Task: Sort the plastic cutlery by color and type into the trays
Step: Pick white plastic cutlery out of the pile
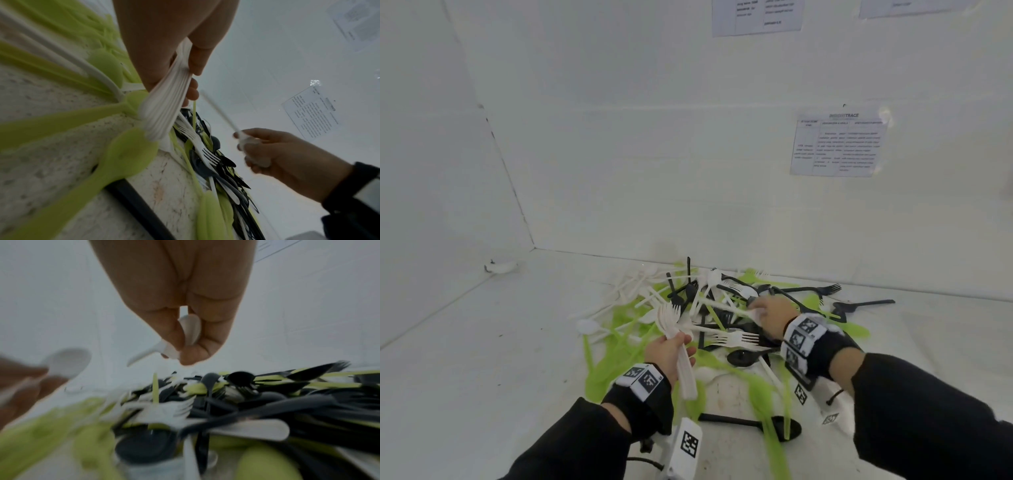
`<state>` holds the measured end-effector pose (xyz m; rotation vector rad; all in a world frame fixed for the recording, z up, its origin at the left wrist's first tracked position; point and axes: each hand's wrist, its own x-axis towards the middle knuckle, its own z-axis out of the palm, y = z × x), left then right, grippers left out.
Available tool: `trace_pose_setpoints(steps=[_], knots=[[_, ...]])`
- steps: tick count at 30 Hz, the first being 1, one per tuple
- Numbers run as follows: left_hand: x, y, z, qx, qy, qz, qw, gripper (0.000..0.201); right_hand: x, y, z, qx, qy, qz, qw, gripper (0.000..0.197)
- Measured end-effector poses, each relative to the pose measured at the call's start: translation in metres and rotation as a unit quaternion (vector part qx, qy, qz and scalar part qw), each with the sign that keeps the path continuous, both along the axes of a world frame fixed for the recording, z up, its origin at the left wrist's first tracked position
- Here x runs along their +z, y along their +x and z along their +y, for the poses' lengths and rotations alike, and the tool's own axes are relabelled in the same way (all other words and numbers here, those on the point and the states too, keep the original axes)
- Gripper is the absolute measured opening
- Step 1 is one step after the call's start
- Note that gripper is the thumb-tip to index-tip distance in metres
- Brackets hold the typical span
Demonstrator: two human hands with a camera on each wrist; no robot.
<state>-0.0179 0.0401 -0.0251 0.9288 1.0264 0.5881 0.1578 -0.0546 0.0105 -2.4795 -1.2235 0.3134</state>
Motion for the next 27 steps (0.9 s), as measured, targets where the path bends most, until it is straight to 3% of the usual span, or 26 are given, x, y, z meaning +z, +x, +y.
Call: trace_pose_setpoints(steps=[2,4,6,8,11,13,16,19,21,24,27], knots=[[0.0,0.002,-0.003,-0.003,-0.005,0.002,1.0,0.023,0.012,0.015,-0.013,-0.078,0.134,0.063,0.986,0.023],[0.0,0.006,-0.008,-0.011,-0.006,0.005,1.0,0.023,0.023,0.027,-0.029,-0.107,0.249,0.133,0.953,0.009],[0.0,0.011,-0.014,-0.027,-0.004,0.009,1.0,0.023,0.03,0.035,-0.042,-0.119,0.335,0.224,0.908,0.018],[0.0,0.016,-0.021,-0.042,-0.003,0.011,0.999,0.022,0.037,0.039,-0.053,-0.129,0.373,0.314,0.863,0.028],[-0.002,0.024,-0.031,-0.061,-0.005,0.012,0.998,0.022,0.04,0.04,-0.065,-0.107,0.377,0.434,0.811,0.027],[-0.001,0.029,-0.037,-0.074,-0.006,0.012,0.997,0.023,0.035,0.042,-0.071,-0.119,0.348,0.42,0.83,0.022],[-0.004,0.036,-0.044,-0.082,-0.005,0.019,0.996,0.024,0.017,0.05,-0.083,-0.145,0.207,0.281,0.926,0.014],[-0.007,0.04,-0.051,-0.089,-0.011,0.02,0.996,0.022,0.0,0.052,-0.096,-0.071,0.017,0.161,0.984,0.019],[-0.007,0.042,-0.056,-0.096,-0.011,0.018,0.995,0.021,-0.006,0.047,-0.103,-0.027,-0.06,0.073,0.995,0.035],[-0.007,0.044,-0.061,-0.104,-0.006,0.02,0.994,0.023,-0.011,0.043,-0.109,0.041,-0.15,-0.042,0.987,0.027],[-0.007,0.044,-0.063,-0.11,-0.003,0.025,0.994,0.022,-0.019,0.049,-0.112,0.096,-0.207,-0.072,0.971,0.033]])
